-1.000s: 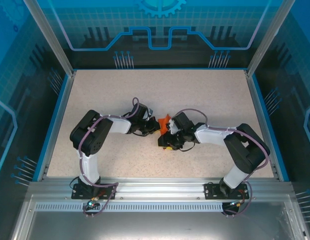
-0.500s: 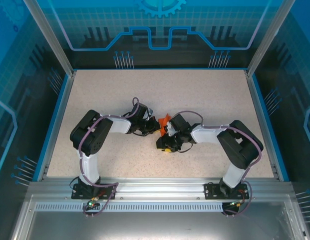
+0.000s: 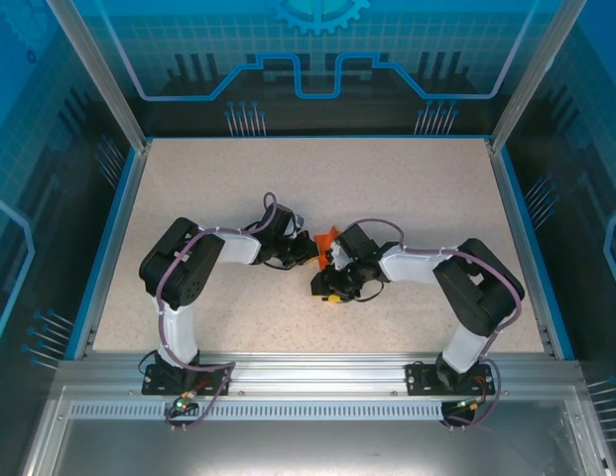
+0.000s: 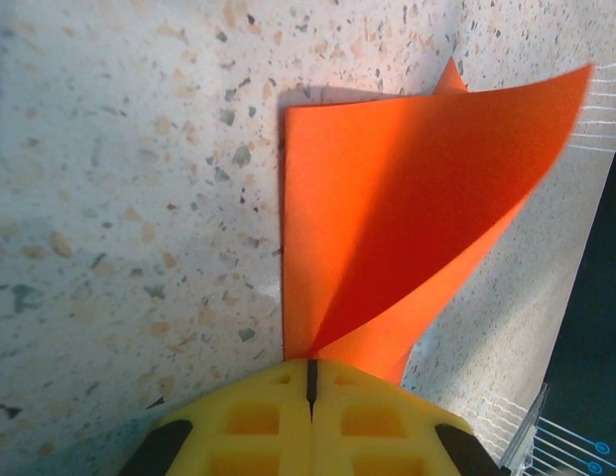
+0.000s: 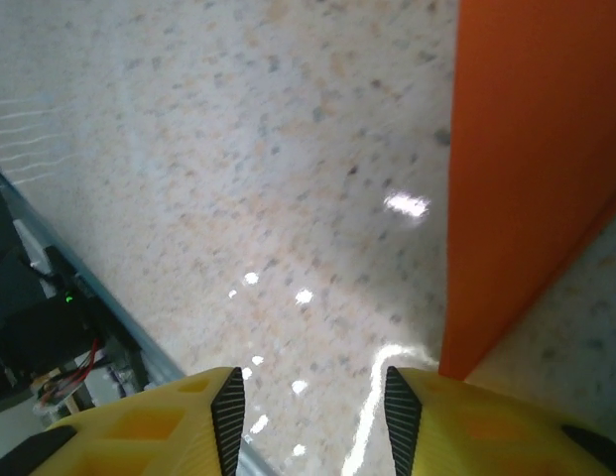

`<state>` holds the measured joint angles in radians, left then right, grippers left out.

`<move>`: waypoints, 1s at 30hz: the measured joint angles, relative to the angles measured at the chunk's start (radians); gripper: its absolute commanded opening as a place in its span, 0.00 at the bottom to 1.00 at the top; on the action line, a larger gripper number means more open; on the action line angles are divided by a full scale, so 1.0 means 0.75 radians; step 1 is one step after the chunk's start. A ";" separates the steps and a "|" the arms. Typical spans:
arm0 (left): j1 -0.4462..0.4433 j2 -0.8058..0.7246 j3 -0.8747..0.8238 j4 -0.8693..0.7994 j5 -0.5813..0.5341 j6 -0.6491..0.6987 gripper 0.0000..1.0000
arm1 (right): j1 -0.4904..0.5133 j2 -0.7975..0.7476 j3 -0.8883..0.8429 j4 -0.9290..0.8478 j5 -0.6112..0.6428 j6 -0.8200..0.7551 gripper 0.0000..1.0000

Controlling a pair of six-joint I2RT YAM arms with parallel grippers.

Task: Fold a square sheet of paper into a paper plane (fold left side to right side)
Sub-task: Fold the wing for the fifth time at the center of the table.

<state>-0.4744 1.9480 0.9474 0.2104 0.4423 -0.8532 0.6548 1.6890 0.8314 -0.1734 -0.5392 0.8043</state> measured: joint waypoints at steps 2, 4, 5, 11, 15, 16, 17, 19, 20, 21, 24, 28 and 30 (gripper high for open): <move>0.001 0.000 0.000 0.000 0.000 0.000 0.00 | -0.043 -0.071 0.007 -0.025 -0.023 -0.039 0.44; 0.001 0.001 0.000 0.000 -0.001 -0.001 0.00 | -0.116 -0.118 0.027 -0.027 -0.046 -0.070 0.43; 0.001 0.001 0.000 0.000 0.000 0.000 0.00 | -0.153 -0.123 0.042 -0.029 -0.052 -0.082 0.42; 0.001 0.001 0.000 0.001 -0.001 -0.001 0.00 | -0.250 -0.013 0.186 -0.020 -0.033 -0.127 0.39; 0.001 0.001 0.000 0.000 -0.001 -0.001 0.00 | -0.249 0.106 0.246 0.003 -0.009 -0.131 0.39; 0.001 0.001 0.000 0.000 -0.001 -0.001 0.00 | -0.249 0.132 0.254 0.006 0.002 -0.131 0.39; 0.001 0.001 0.000 0.000 -0.001 0.000 0.00 | -0.249 0.149 0.256 0.013 0.012 -0.132 0.39; 0.001 0.001 0.000 0.000 -0.001 -0.001 0.00 | -0.252 0.184 0.260 0.024 0.030 -0.131 0.39; 0.001 0.001 0.000 0.000 -0.001 -0.001 0.00 | -0.252 0.197 0.262 0.026 0.037 -0.131 0.39; 0.001 0.001 0.000 0.000 -0.001 -0.001 0.00 | -0.254 0.213 0.264 0.031 0.047 -0.131 0.39; 0.001 0.001 0.000 -0.001 -0.003 0.001 0.00 | -0.255 0.254 0.282 0.033 0.061 -0.132 0.39; 0.002 0.001 0.000 -0.001 -0.006 0.013 0.00 | -0.255 0.296 0.309 0.020 0.088 -0.136 0.39; 0.002 0.000 0.000 -0.001 -0.006 0.021 0.00 | -0.255 0.306 0.319 0.005 0.091 -0.136 0.39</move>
<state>-0.4728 1.9480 0.9474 0.2100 0.4381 -0.8375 0.4637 1.9186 1.0710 -0.1696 -0.4709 0.7021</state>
